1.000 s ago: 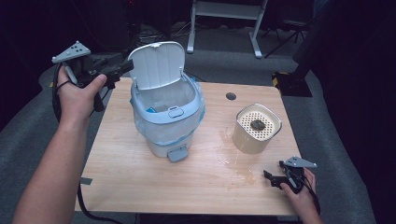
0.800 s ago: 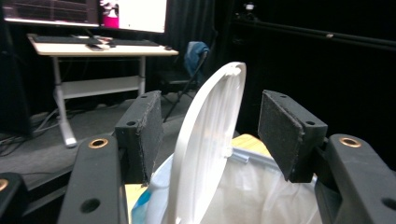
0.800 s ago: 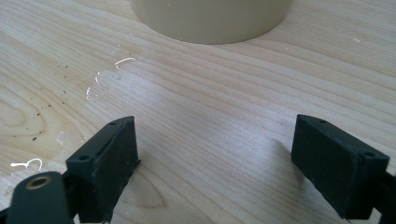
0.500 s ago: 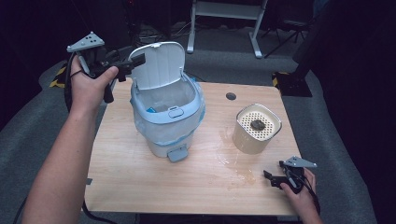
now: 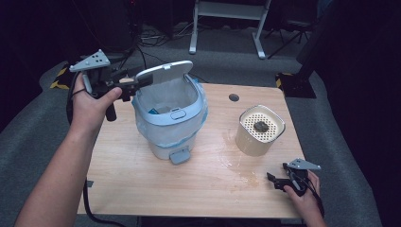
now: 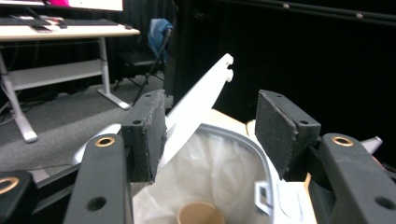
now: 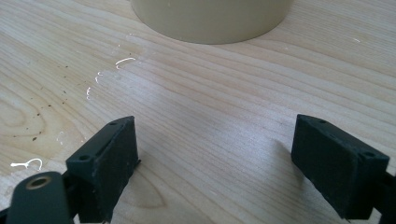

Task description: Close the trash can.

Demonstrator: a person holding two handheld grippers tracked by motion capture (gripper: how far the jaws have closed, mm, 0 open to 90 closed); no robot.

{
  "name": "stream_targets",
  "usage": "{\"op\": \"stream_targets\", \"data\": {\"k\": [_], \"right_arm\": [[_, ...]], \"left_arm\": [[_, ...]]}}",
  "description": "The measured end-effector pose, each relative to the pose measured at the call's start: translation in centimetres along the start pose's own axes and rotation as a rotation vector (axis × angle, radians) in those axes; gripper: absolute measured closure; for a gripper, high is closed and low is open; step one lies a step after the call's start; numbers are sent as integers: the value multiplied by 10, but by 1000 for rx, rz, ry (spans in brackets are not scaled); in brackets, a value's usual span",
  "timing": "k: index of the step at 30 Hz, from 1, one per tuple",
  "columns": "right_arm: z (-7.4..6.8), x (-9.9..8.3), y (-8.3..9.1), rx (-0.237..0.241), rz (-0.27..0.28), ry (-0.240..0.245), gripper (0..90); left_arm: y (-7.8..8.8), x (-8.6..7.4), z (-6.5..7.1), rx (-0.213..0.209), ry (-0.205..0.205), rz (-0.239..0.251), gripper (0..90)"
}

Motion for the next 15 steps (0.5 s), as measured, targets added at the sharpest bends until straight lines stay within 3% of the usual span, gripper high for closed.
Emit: {"op": "stream_targets", "data": {"k": [6,11,15], "right_arm": [[0,0,0,0,0,0,146],[0,0,0,0,0,-1,146],[0,0,0,0,0,-1,146]], "left_arm": [[0,-17,23,-30,-41,-32,435],[-5,-29,40,-55,-45,-75,480],[-15,-39,47,-39,-77,-107,529]]}}
Point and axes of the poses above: each handheld gripper's, and its own axes: y roughly backward along the jaws, x roughly out of its top, z roughly to its right, the point moved 9 cm from there along -y, roughly forward along the jaws, and after that the axes turned 12 degrees about x, right-handed, at the moved point
